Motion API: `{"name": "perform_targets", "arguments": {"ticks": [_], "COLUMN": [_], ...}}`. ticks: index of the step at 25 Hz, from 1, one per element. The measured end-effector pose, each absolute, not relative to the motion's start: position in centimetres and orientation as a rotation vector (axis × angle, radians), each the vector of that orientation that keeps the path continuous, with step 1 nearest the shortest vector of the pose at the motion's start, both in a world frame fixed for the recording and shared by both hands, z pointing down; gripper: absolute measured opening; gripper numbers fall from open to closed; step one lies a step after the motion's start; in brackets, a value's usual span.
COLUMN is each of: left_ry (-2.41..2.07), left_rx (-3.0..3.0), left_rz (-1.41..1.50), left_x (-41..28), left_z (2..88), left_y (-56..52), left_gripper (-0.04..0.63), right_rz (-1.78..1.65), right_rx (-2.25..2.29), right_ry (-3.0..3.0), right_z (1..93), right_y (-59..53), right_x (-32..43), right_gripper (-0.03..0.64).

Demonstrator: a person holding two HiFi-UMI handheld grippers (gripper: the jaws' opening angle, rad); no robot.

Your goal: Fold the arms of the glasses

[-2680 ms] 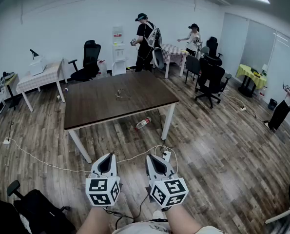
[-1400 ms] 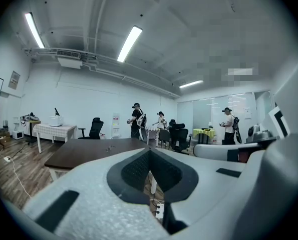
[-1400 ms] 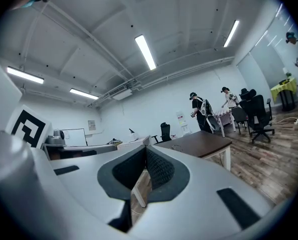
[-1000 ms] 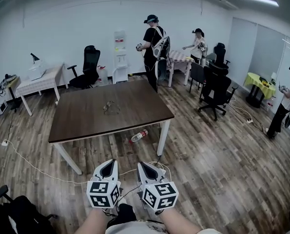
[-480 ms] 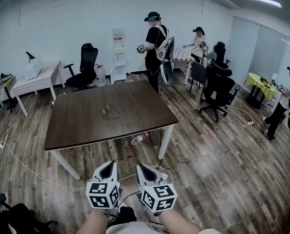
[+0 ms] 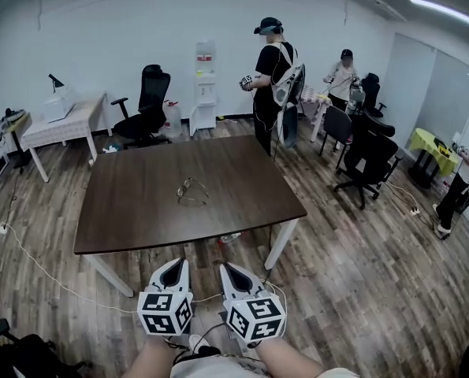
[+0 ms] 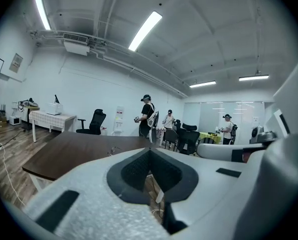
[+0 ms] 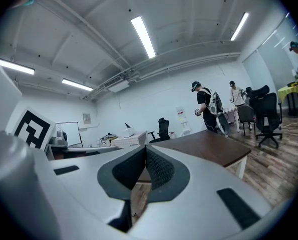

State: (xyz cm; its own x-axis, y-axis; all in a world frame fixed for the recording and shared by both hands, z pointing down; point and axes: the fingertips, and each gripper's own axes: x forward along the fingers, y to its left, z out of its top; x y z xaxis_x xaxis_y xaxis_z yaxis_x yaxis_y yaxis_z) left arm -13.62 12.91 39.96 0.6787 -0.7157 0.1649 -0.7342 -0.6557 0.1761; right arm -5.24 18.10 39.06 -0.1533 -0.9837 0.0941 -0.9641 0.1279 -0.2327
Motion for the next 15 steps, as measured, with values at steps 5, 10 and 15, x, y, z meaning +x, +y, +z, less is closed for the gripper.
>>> {"name": "perform_targets", "arguments": {"ticks": [5, 10, 15], "left_ry": [-1.179, -1.192, -1.191], "left_rx": [2.647, 2.633, 2.634], "left_rz": [0.123, 0.122, 0.137], "left_x": [-14.1, -14.2, -14.6], "left_z": [40.1, 40.0, 40.6], "left_y": [7.6, 2.8, -0.8], "left_gripper": [0.014, 0.014, 0.014], "right_rz": [-0.359, -0.338, -0.352], "right_rx": [-1.974, -1.967, -1.955], "right_ry": [2.296, 2.311, 2.321], "right_z": [38.6, 38.2, 38.8], "right_y": [12.6, 8.0, 3.9], "right_x": [-5.3, -5.3, -6.0], "right_gripper": [0.015, 0.015, 0.015]}}
